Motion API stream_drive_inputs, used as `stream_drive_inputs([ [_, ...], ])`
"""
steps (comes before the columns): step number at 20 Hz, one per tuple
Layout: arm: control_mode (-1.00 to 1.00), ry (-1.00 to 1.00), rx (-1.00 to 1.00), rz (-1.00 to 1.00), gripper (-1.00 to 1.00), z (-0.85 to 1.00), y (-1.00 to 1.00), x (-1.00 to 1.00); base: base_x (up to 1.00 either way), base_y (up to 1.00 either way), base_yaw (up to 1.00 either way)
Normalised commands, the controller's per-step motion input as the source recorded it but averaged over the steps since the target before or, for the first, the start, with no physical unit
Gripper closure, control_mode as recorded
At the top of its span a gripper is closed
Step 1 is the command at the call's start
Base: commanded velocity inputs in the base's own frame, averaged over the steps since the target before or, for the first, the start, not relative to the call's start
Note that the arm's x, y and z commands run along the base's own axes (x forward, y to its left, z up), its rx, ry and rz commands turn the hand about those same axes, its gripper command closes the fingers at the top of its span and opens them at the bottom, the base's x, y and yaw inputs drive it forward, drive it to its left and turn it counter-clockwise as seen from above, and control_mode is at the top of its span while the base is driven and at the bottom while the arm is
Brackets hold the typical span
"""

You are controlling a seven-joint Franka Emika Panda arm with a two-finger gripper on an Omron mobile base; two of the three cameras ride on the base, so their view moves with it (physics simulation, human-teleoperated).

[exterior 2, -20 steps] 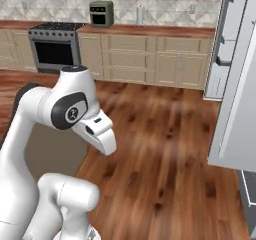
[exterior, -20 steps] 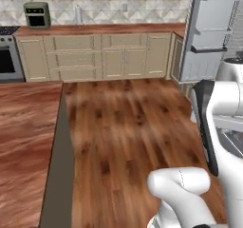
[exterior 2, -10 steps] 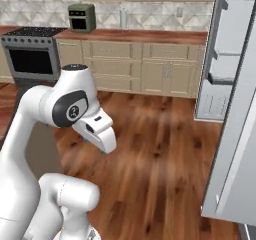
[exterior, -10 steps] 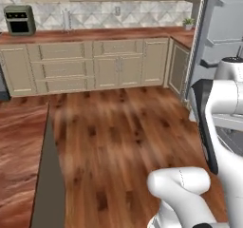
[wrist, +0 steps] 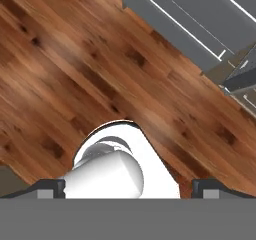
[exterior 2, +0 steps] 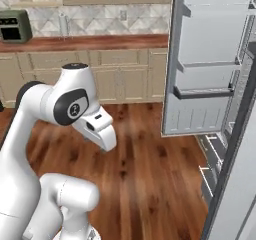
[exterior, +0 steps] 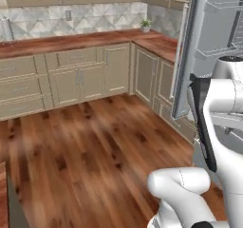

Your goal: Take the cheese, chicken drumstick, and potato from the fridge and place them on the plate on the dining counter to create an appetizer plate.

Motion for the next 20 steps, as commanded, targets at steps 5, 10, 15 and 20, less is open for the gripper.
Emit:
stream_drive_inputs([
  [5,1.0,0.0,0.0,0.0,-1.0,0.0,0.0,0.0,0.79,0.0,-0.55],
  [10,1.0,0.0,0.0,0.0,-1.0,0.0,0.0,0.0,0.59,-0.09,-0.59],
  [15,1.0,0.0,0.0,0.0,-1.0,0.0,0.0,0.0,0.61,-0.04,-0.6],
  [20,1.0,0.0,0.0,0.0,-1.0,0.0,0.0,0.0,0.72,0.0,-0.56],
])
